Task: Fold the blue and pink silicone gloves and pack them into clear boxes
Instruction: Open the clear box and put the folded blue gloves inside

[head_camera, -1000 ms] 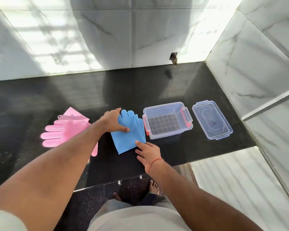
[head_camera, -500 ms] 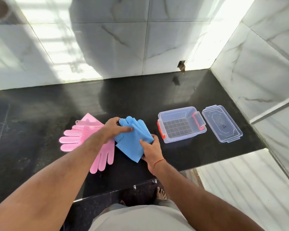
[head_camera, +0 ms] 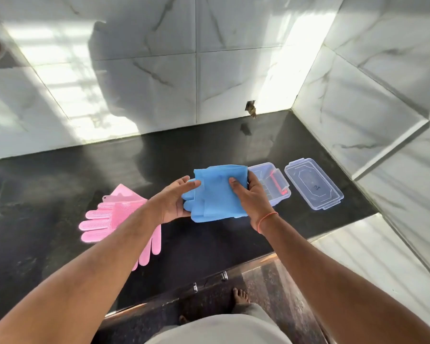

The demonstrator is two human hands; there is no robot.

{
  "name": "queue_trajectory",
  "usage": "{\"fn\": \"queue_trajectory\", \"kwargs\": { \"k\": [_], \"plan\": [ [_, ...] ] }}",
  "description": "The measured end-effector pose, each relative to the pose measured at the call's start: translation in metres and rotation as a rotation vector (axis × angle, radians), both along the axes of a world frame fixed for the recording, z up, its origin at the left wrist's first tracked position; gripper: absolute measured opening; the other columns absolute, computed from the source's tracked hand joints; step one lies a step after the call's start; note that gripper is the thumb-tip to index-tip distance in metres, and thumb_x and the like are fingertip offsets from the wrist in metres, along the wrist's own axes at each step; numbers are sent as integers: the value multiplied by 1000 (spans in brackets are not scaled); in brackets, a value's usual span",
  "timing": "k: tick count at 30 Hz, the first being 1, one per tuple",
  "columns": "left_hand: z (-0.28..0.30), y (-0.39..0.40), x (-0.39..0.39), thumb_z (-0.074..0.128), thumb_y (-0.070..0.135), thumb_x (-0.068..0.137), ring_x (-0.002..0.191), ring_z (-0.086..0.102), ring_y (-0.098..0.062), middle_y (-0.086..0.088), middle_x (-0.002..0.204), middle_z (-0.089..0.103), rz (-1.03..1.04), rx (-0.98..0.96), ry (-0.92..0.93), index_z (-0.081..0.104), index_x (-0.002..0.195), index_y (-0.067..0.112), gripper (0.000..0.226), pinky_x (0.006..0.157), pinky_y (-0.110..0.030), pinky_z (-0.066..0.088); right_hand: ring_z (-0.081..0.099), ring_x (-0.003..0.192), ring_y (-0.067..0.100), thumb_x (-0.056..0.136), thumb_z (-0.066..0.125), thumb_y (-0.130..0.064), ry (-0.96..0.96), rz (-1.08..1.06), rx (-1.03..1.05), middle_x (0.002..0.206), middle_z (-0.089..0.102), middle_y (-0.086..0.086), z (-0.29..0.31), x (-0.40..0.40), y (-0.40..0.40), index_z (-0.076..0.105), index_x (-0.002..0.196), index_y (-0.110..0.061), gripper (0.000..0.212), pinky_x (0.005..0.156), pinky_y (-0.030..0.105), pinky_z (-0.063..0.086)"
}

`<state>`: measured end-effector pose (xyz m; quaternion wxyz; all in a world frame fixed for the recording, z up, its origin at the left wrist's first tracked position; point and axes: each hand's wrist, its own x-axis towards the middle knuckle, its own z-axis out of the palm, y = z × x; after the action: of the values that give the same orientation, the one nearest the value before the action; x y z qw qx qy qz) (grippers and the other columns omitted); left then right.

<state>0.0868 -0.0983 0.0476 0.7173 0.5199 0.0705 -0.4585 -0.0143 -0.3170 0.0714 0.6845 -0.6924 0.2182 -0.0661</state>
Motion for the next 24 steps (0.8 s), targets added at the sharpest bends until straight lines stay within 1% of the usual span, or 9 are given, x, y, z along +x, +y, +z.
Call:
{"fn": "queue_trajectory", "kwargs": {
  "k": [3, 5, 8, 11, 13, 17, 19, 21, 24],
  "plan": [
    [8, -27, -7, 89, 27, 89, 110, 80, -27, -10, 132, 78, -91, -1, -14, 70, 141, 16, 56, 85, -46, 67, 71, 93, 7, 103, 72, -36, 32, 47, -55, 110, 79, -7, 6, 3, -35, 71, 116, -31, 14, 85, 30, 58],
    [11, -48, -12, 89, 24, 90, 116, 79, -30, -13, 134, 78, -57, 15, -27, 70, 140, 13, 55, 89, -49, 67, 71, 91, 9, 103, 72, -35, 38, 52, -71, 108, 79, -6, 8, 7, -57, 71, 114, -31, 12, 85, 32, 59],
    [16, -76, -17, 94, 22, 86, 121, 78, -33, -15, 134, 78, 22, 88, -97, 67, 140, 11, 61, 98, -52, 65, 69, 95, 15, 103, 73, -30, 57, 70, -104, 118, 77, 6, 9, 14, -87, 71, 116, -25, 14, 94, 41, 58],
    [22, -99, -20, 99, 19, 79, 110, 82, -30, -14, 128, 80, 113, 213, -204, 68, 134, 10, 63, 85, -46, 69, 69, 89, 11, 101, 75, -28, 107, 127, -133, 106, 77, -3, 8, 21, -114, 71, 113, -24, 13, 86, 35, 58],
    [24, -113, -21, 100, 15, 77, 105, 83, -30, -15, 126, 79, 174, 296, -259, 68, 128, 10, 61, 77, -43, 70, 71, 91, 15, 98, 78, -22, 162, 174, -117, 106, 77, -2, 8, 27, -129, 70, 115, -22, 19, 85, 34, 59],
    [23, -135, -18, 102, 20, 74, 106, 80, -28, -11, 122, 76, 218, 488, -394, 68, 117, 16, 54, 76, -43, 70, 73, 91, 20, 89, 84, -11, 221, 235, -213, 106, 75, 1, 3, 40, -154, 68, 120, -19, 35, 72, 25, 59],
    [19, -145, -17, 103, 25, 73, 101, 77, -22, -6, 117, 74, 202, 615, -499, 68, 111, 20, 52, 73, -37, 68, 74, 99, 24, 86, 87, -15, 252, 269, -352, 110, 74, 1, -3, 48, -166, 67, 126, -17, 45, 82, 33, 62],
    [14, -148, -17, 102, 30, 71, 98, 73, -19, -1, 112, 73, 165, 745, -603, 67, 108, 22, 51, 77, -34, 66, 71, 102, 24, 83, 89, -25, 283, 318, -545, 113, 73, 0, -8, 52, -170, 65, 131, -17, 54, 91, 37, 59],
    [8, -155, -19, 101, 38, 70, 90, 68, -12, 6, 104, 71, 129, 893, -721, 66, 102, 26, 49, 70, -24, 55, 65, 97, 21, 81, 88, -41, 326, 394, -744, 109, 68, -4, -15, 55, -177, 63, 129, -20, 58, 85, 32, 52]
  ]
}}
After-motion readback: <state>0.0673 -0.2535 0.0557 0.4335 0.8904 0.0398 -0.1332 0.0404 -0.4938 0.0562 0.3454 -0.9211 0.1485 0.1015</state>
